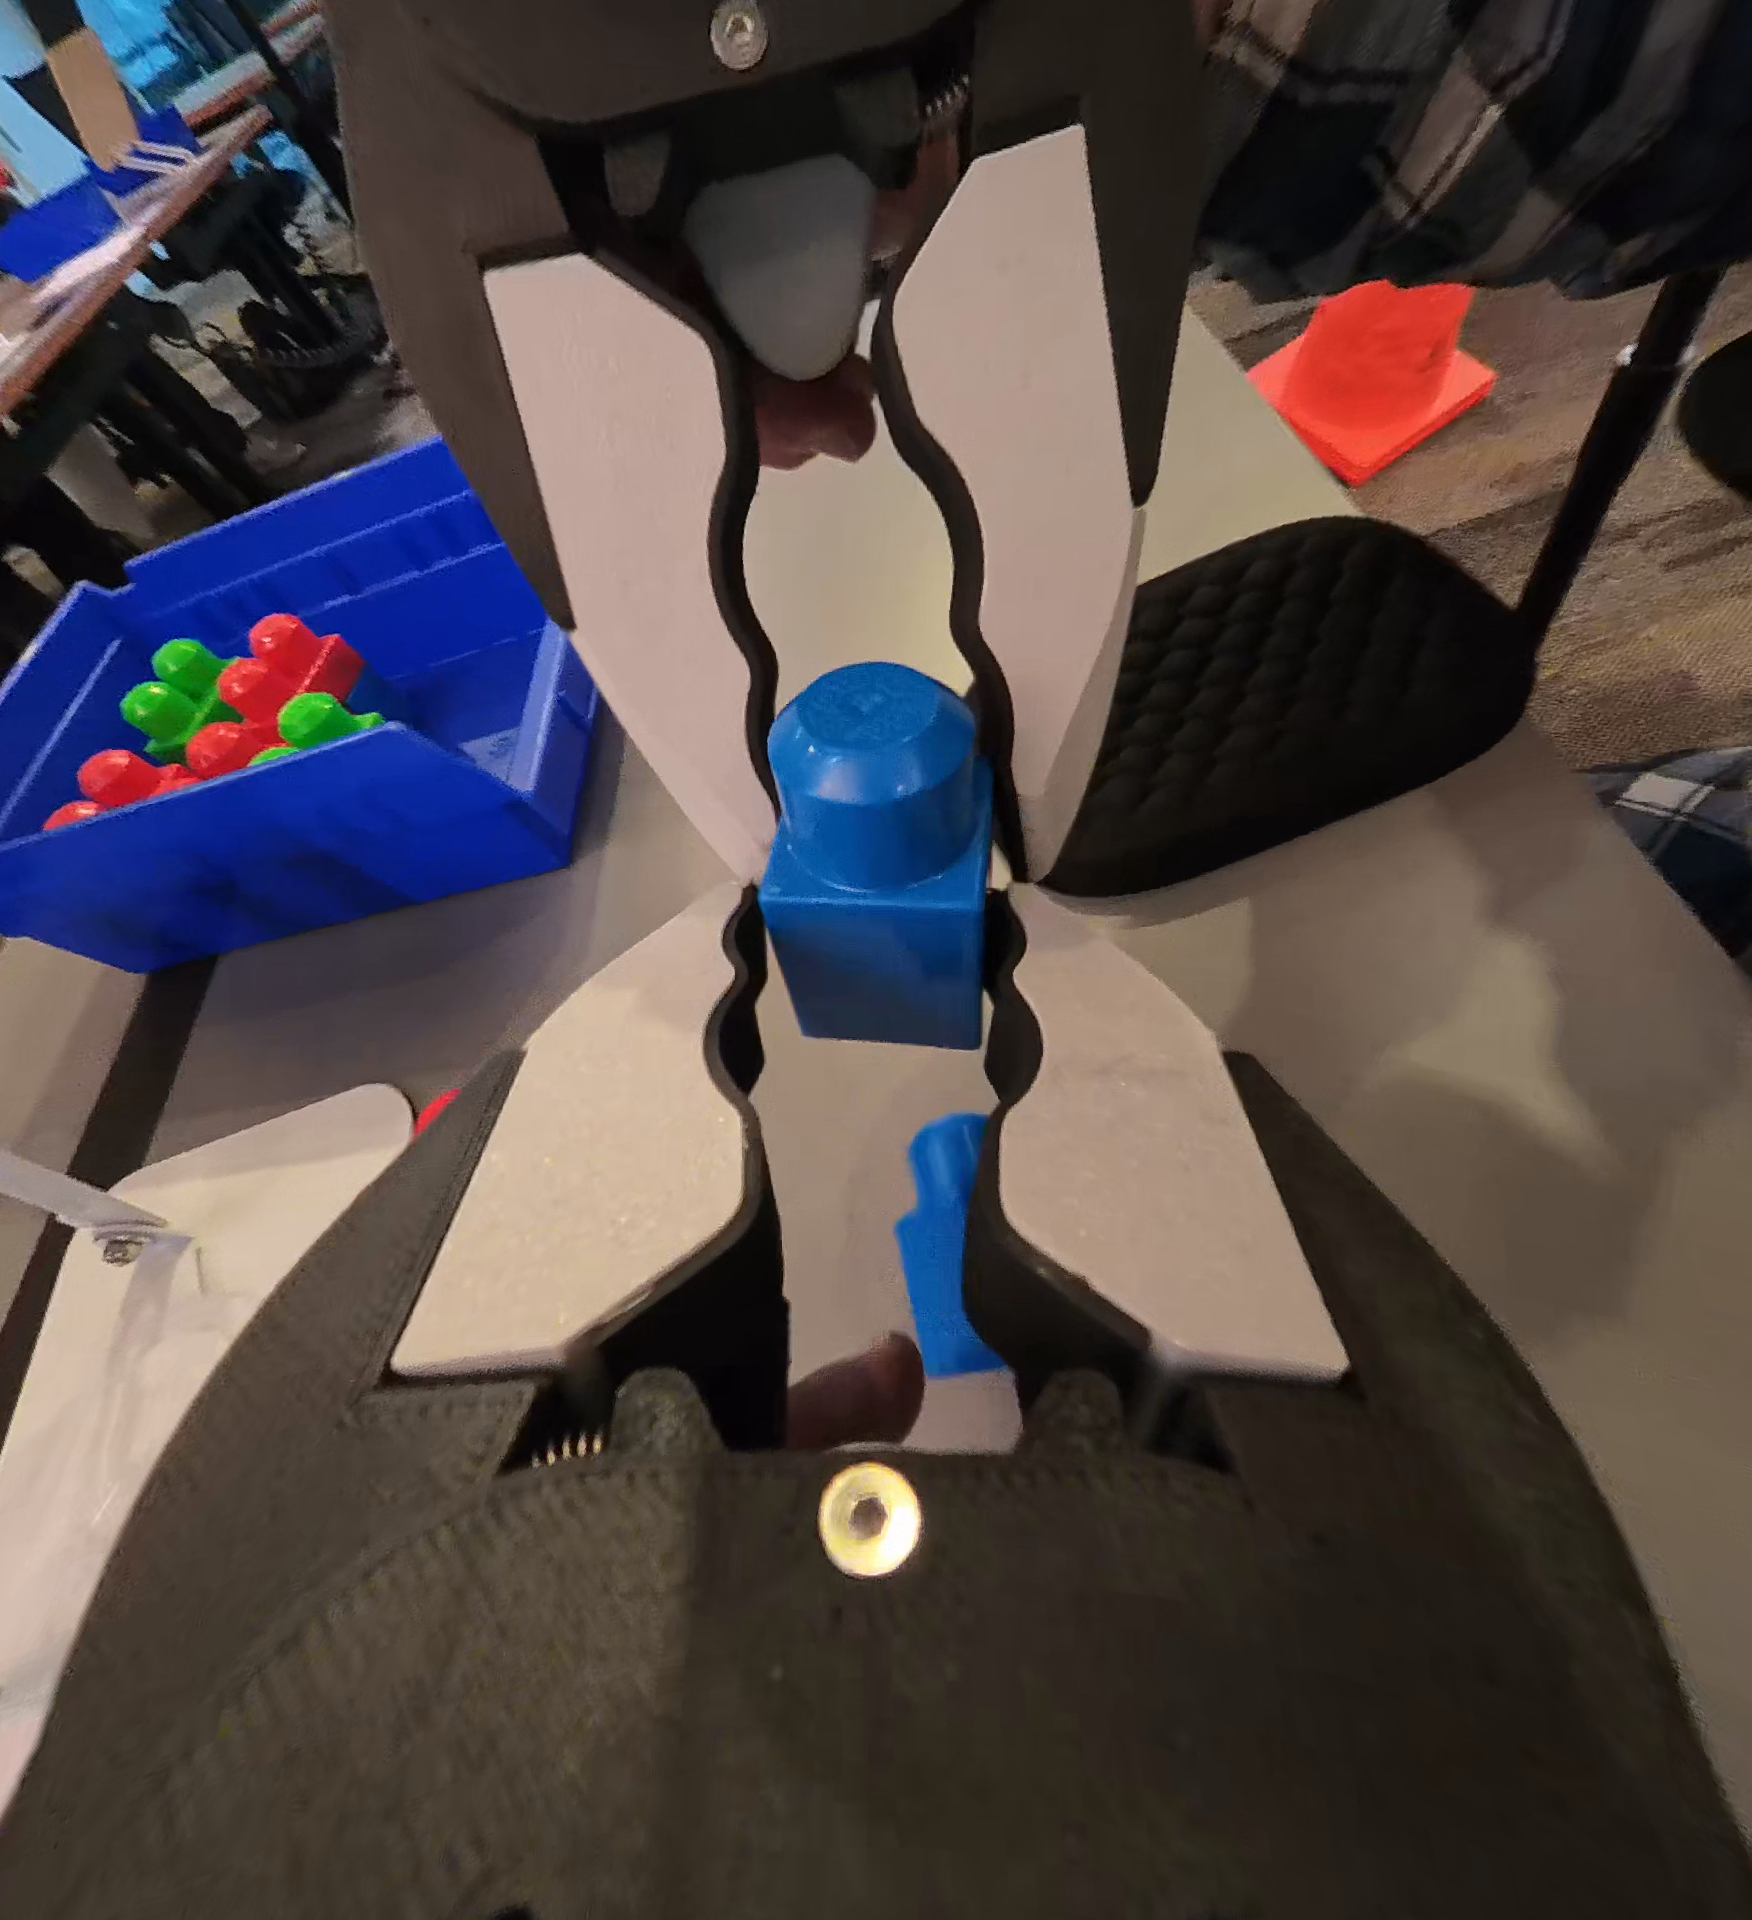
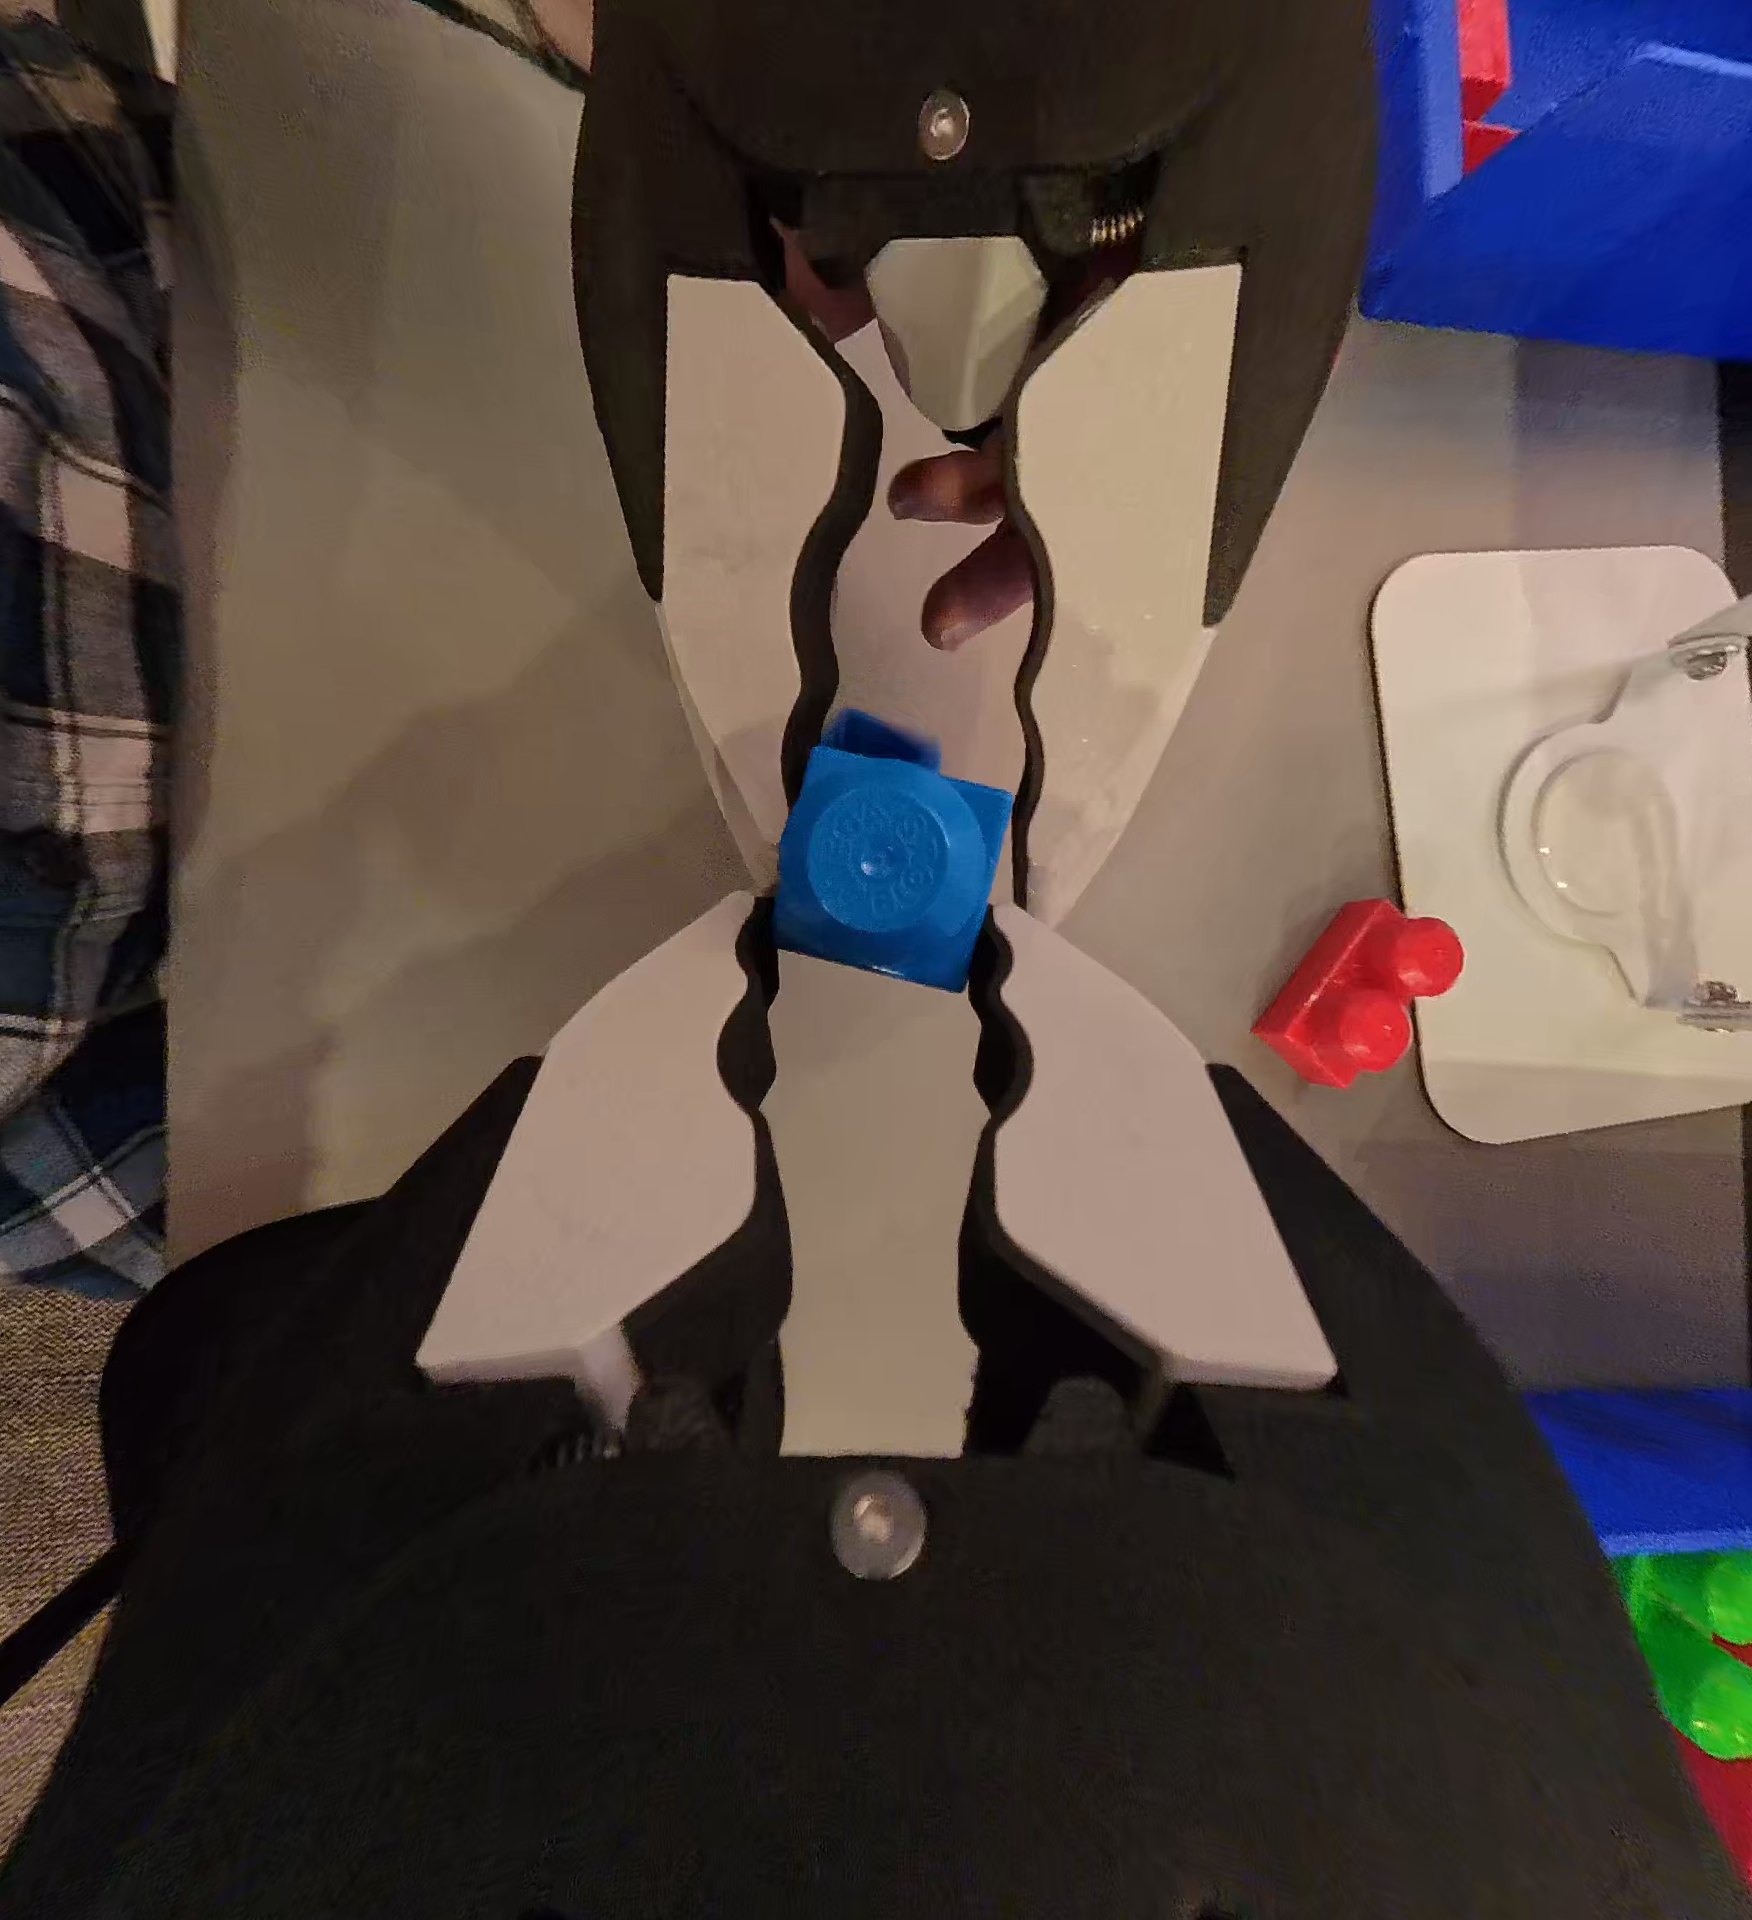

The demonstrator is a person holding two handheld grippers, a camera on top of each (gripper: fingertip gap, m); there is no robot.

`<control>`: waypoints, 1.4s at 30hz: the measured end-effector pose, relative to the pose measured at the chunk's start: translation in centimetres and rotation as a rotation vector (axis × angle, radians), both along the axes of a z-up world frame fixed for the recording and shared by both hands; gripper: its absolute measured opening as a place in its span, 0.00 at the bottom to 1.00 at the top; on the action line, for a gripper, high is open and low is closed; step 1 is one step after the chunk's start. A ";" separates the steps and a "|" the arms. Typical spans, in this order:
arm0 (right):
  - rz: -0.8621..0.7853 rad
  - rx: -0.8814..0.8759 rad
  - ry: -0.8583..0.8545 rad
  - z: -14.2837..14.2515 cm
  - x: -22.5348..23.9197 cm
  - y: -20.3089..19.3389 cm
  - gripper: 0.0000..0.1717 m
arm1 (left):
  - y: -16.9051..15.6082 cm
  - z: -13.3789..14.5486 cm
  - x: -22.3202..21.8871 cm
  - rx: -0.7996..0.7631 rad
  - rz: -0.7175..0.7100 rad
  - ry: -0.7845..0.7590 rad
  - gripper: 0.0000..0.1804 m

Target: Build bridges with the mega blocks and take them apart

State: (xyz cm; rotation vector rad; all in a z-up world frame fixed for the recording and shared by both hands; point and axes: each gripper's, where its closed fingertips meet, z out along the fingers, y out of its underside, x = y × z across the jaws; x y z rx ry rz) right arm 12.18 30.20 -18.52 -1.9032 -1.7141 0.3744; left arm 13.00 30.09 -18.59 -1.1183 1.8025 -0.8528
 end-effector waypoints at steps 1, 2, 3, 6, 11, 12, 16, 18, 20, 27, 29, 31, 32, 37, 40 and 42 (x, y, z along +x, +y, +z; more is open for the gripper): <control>-0.007 -0.002 -0.007 -0.3 0.0 0.2 0.21 | 0.3 -0.3 0.0 -0.013 0.004 -0.005 0.21; -0.016 -0.005 -0.015 -0.6 0.0 0.4 0.22 | 0.4 -0.6 0.0 -0.038 -0.002 0.000 0.21; -0.024 -0.007 -0.018 -0.9 0.0 0.6 0.22 | 0.6 -1.0 -0.1 -0.044 0.004 0.005 0.21; -0.033 -0.036 0.028 -1.3 -0.2 0.6 0.22 | 0.7 -1.6 -0.3 -0.089 -0.009 -0.004 0.20; -0.063 -0.078 0.064 -2.1 0.5 0.6 0.21 | 0.9 -2.2 -0.4 -0.132 -0.005 0.027 0.21; -0.069 -0.082 0.075 -2.2 0.8 0.6 0.21 | 0.8 -2.3 -0.4 -0.158 -0.003 0.033 0.20; -0.108 -0.114 0.085 -3.3 2.5 0.2 0.21 | 0.9 -2.0 -0.2 -0.248 -0.016 0.010 0.17; -0.143 -0.123 0.101 -3.4 3.8 0.1 0.21 | 1.3 -2.4 0.1 -0.238 -0.005 0.019 0.18; -0.194 -0.129 0.119 -3.2 5.9 0.0 0.21 | 1.2 -2.9 0.9 -0.272 -0.007 0.038 0.22; -0.430 -0.118 0.089 -2.9 15.4 -1.6 0.21 | 0.7 -6.0 6.1 -0.128 -0.065 0.162 0.29; -0.466 -0.124 0.082 -3.3 17.0 -2.2 0.21 | 1.2 -6.6 8.2 -0.039 -0.075 0.216 0.32; -0.503 -0.130 0.074 -3.8 18.2 -2.5 0.21 | 1.1 -6.9 10.2 -0.002 -0.115 0.286 0.35; -0.510 -0.128 0.065 -4.1 18.6 -2.7 0.21 | 1.2 -7.2 11.3 0.012 -0.129 0.313 0.36; -0.526 -0.136 0.082 -4.8 19.1 -3.1 0.21 | 1.5 -11.2 13.5 0.094 -0.227 0.545 0.24; -0.520 -0.138 0.090 -5.2 19.0 -3.3 0.21 | 1.2 -11.9 13.7 0.074 -0.254 0.565 0.20; -0.506 -0.138 0.106 -5.1 18.7 -3.3 0.21 | 1.4 -11.4 13.7 0.091 -0.235 0.521 0.20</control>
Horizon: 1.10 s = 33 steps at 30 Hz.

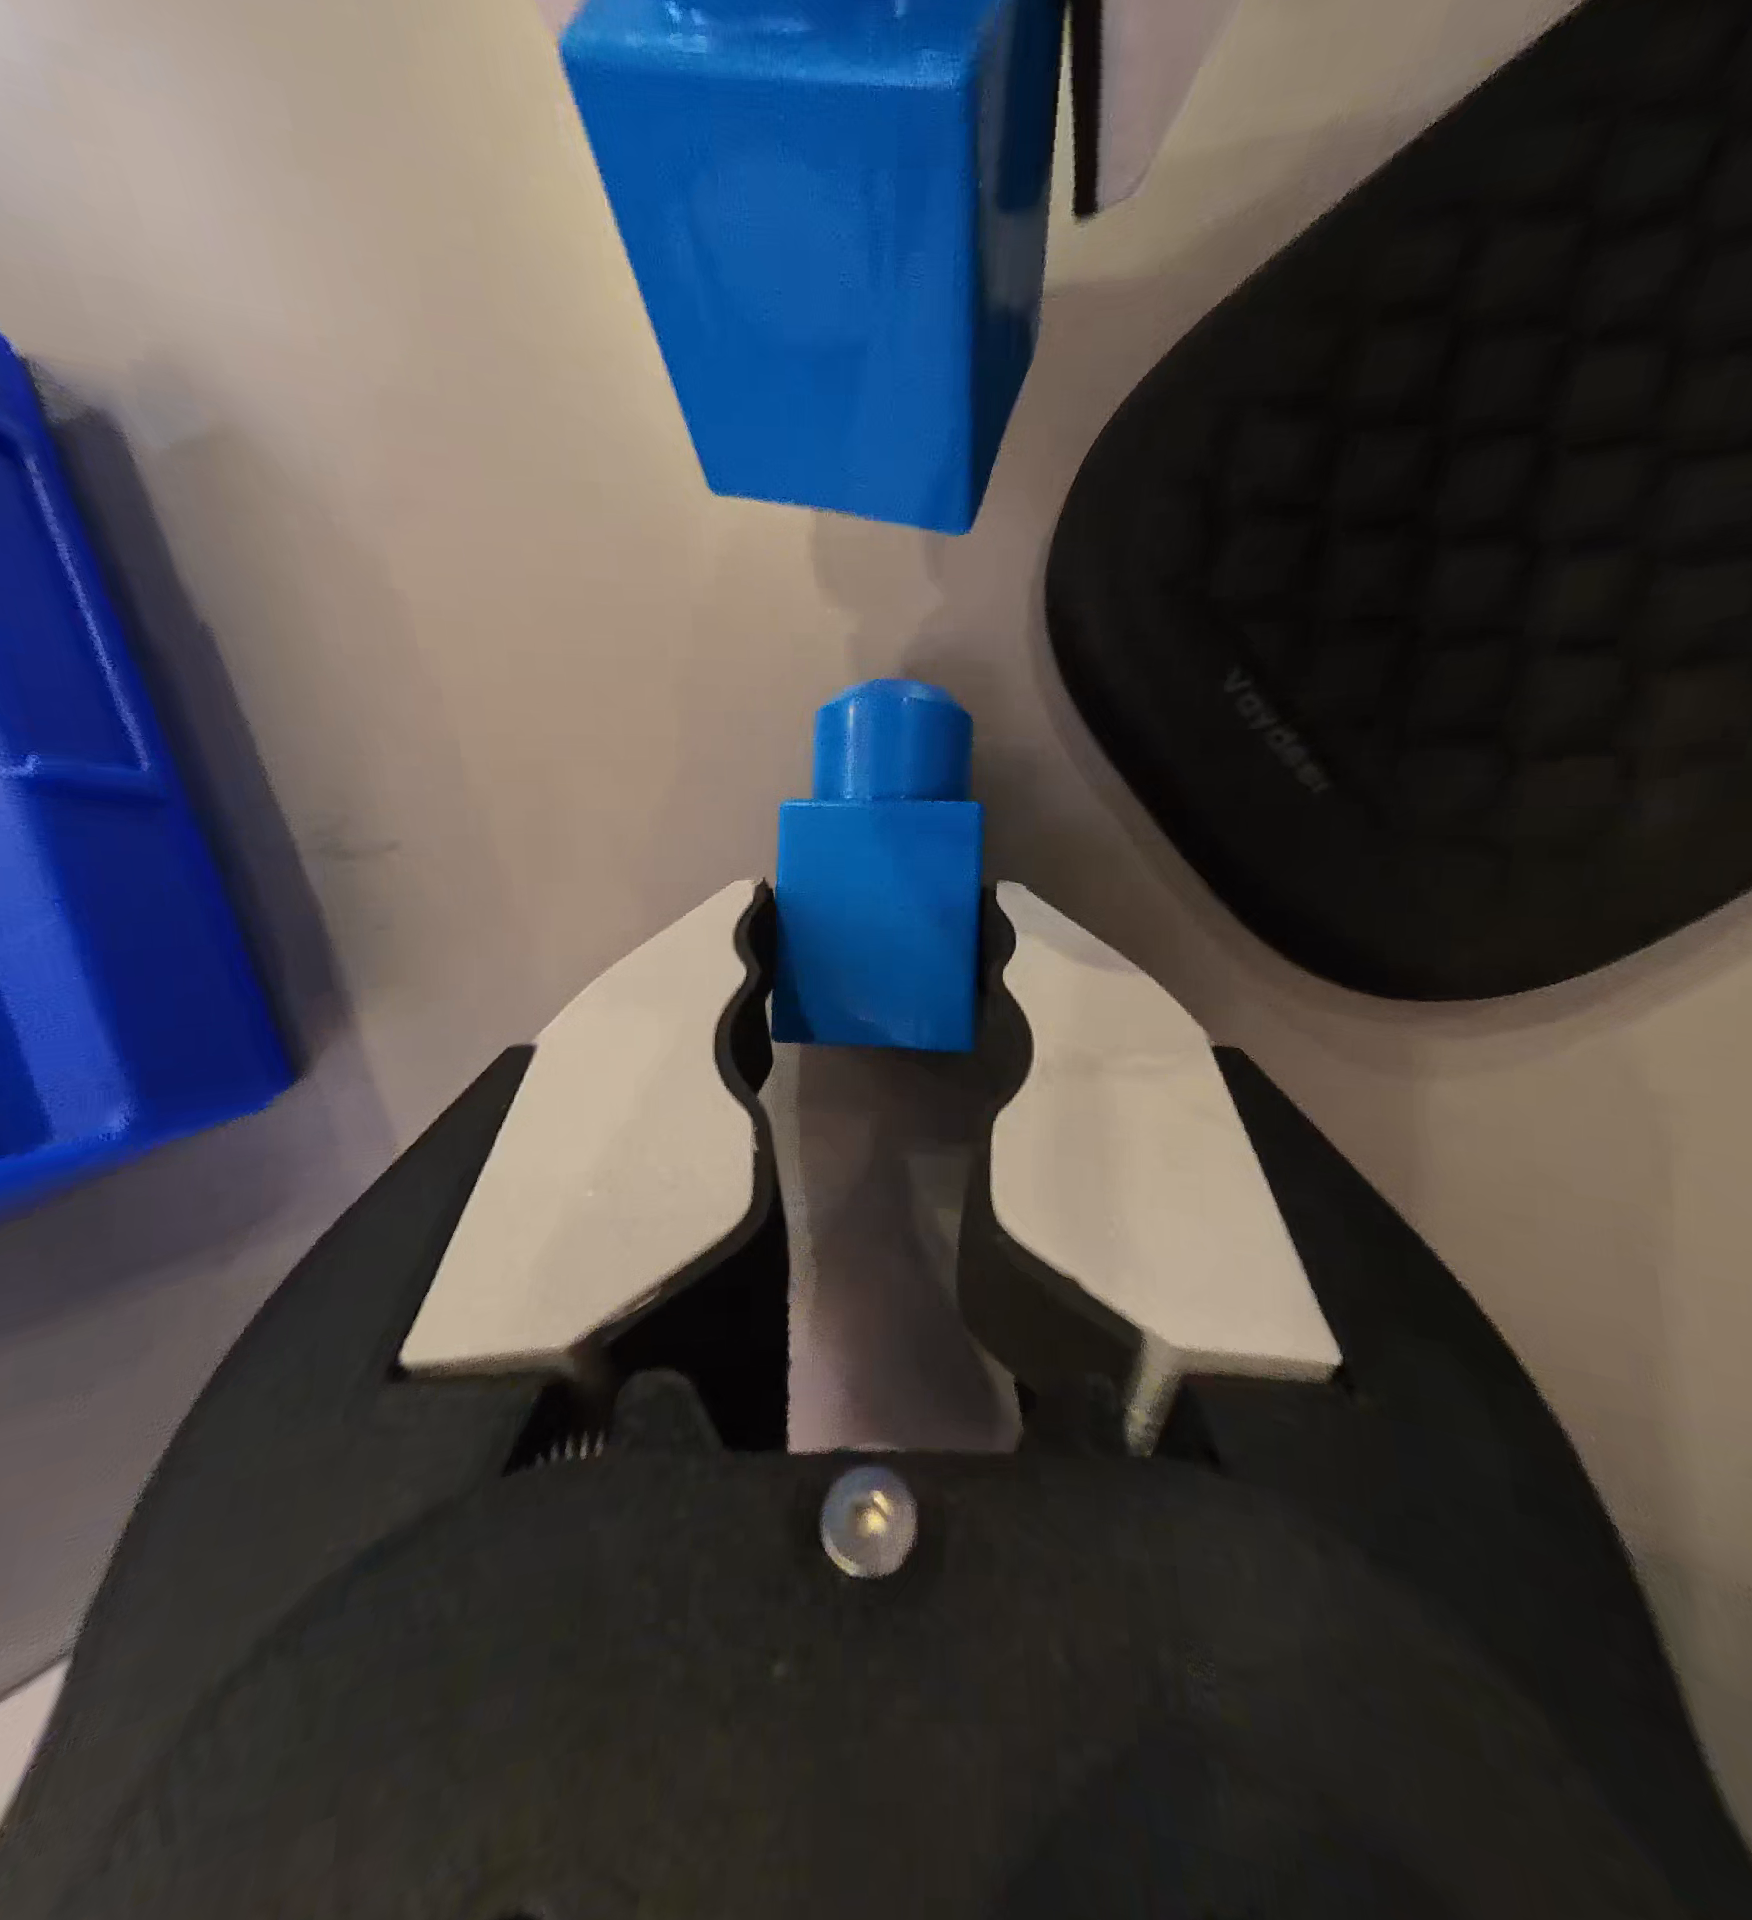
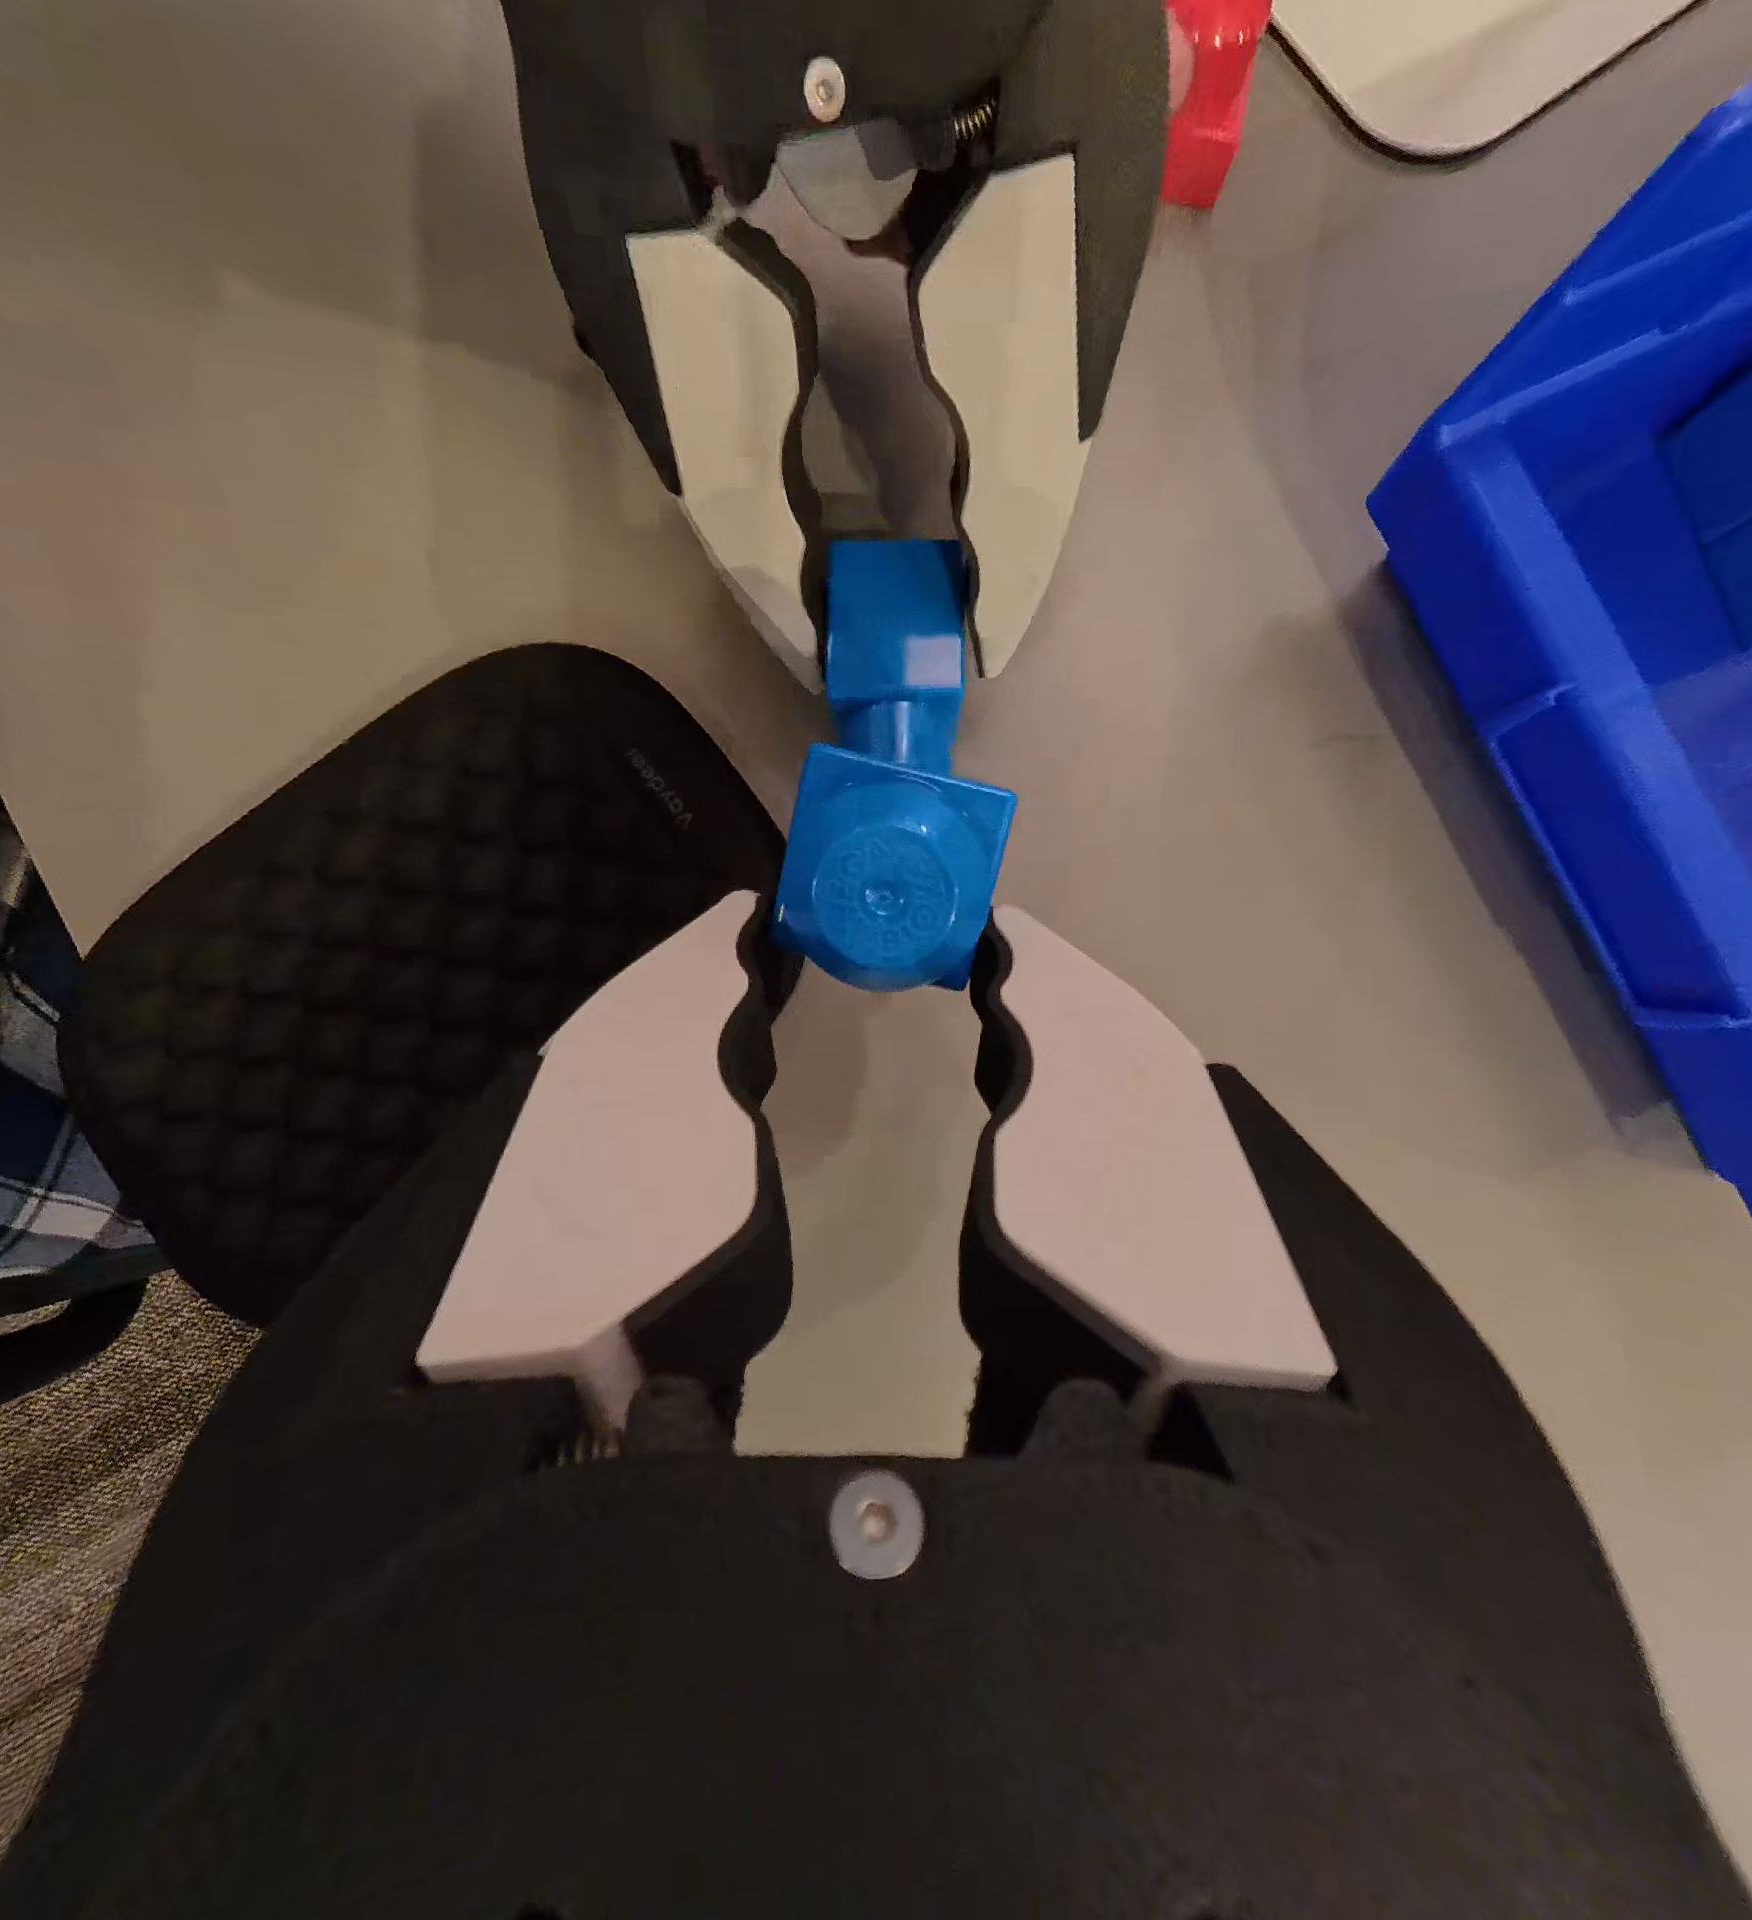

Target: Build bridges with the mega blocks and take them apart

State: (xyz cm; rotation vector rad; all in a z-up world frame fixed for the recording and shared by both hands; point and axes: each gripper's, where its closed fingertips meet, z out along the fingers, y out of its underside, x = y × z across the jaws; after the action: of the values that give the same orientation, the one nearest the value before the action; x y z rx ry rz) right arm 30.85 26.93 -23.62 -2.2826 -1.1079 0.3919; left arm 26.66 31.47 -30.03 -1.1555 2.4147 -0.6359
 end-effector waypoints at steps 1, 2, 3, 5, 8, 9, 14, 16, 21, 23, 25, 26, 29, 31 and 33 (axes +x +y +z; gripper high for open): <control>0.006 0.005 0.007 0.1 -0.3 0.1 0.21 | -0.4 0.6 -0.3 -0.061 0.022 -0.022 0.20; 0.018 0.006 0.022 0.3 -0.6 0.2 0.21 | -0.4 1.4 -0.7 -0.112 0.053 -0.072 0.20; 0.039 0.012 0.054 0.6 -1.4 0.3 0.21 | -0.3 2.5 -1.2 -0.172 0.081 -0.136 0.20; 0.087 0.019 0.128 1.5 -3.2 0.5 0.22 | -0.4 5.5 -2.6 -0.364 0.137 -0.278 0.20; 0.169 0.031 0.231 3.0 -6.7 1.2 0.22 | 0.4 10.5 -5.6 -0.701 0.222 -0.528 0.20; 0.191 0.036 0.251 3.4 -7.9 1.5 0.22 | 0.8 11.8 -6.6 -0.790 0.244 -0.602 0.20; 0.229 0.067 0.303 5.4 -12.1 3.4 0.21 | 1.0 13.2 -9.6 -0.894 0.259 -0.722 0.20; 0.247 0.057 0.297 5.6 -13.2 3.6 0.21 | 0.8 13.5 -10.1 -0.896 0.238 -0.743 0.20; 0.263 0.057 0.272 6.1 -14.4 3.8 0.21 | 0.4 13.8 -11.1 -0.859 0.177 -0.759 0.20; 0.261 0.049 0.262 6.2 -14.6 3.9 0.21 | 0.3 13.6 -11.4 -0.854 0.170 -0.762 0.20; 0.272 0.046 0.241 6.0 -15.0 3.9 0.21 | 0.1 13.2 -11.6 -0.851 0.159 -0.746 0.20; 0.274 0.046 0.228 5.9 -15.2 4.0 0.21 | 0.0 13.0 -11.6 -0.826 0.159 -0.745 0.20; 0.279 0.052 0.233 6.2 -15.6 4.2 0.21 | 0.2 13.2 -11.9 -0.821 0.154 -0.750 0.20; 0.281 0.054 0.226 6.2 -15.7 4.3 0.21 | 0.4 13.3 -12.0 -0.801 0.160 -0.762 0.20; 0.287 0.045 0.221 6.1 -16.0 4.2 0.21 | 0.5 13.1 -11.9 -0.785 0.175 -0.764 0.21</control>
State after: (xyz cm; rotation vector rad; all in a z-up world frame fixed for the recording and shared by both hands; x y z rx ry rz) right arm 14.82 31.15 -17.52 -1.9879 -1.3156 0.7058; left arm 14.78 31.98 -16.90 -1.0702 1.4110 -1.6821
